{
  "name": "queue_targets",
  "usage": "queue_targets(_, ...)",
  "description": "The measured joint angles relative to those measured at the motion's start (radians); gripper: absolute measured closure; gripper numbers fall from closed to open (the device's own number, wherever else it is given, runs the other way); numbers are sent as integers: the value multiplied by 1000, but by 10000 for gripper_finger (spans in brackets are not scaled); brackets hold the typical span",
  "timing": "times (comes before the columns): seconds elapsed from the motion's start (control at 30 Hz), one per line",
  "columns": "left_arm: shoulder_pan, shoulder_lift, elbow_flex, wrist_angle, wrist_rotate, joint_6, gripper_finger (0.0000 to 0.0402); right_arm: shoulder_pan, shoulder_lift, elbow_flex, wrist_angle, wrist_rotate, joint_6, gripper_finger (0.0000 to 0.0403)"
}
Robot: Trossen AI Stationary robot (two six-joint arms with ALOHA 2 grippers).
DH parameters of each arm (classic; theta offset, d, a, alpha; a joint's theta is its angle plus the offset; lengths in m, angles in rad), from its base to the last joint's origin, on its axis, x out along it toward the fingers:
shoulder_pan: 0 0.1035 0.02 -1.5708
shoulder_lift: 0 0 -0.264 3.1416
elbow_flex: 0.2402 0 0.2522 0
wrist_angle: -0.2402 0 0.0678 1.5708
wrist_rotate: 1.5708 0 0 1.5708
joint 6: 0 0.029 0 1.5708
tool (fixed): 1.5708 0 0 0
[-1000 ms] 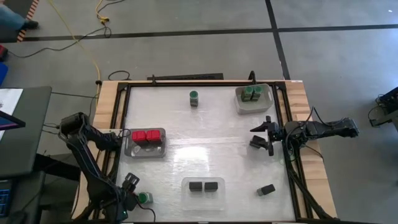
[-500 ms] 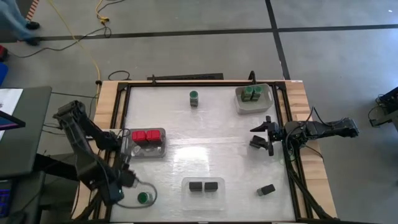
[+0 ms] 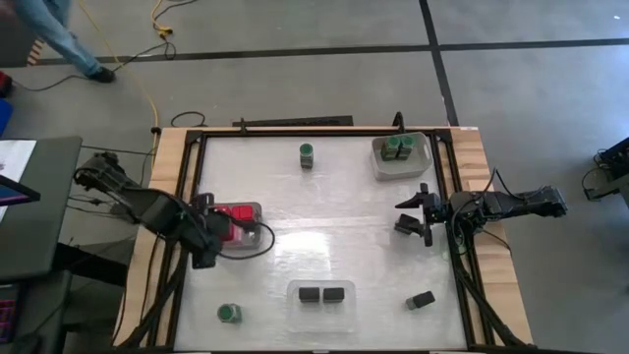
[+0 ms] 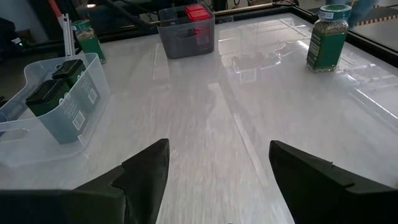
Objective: Sort spices by type
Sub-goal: Put the red seasoning can into the black bin
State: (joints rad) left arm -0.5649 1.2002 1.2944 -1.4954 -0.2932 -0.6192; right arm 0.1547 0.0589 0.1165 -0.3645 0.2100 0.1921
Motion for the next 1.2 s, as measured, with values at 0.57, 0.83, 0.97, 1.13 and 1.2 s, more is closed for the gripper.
queue_targets(0.57, 134, -145, -376, 261, 71, 119, 189, 0, 0, 0, 0, 0, 0, 101)
queue_targets(0.83, 196, -146, -456, 389, 106, 174, 189, 0, 0, 0, 0, 0, 0, 101)
queue_targets(0.97, 222, -146, -493, 409, 106, 198, 189, 0, 0, 0, 0, 0, 0, 101)
queue_targets(1.13, 259, -146, -535, 491, 137, 222, 189, 0, 0, 0, 0, 0, 0, 101)
queue_targets(1.2, 267, -146, -551, 518, 141, 222, 189, 0, 0, 0, 0, 0, 0, 101)
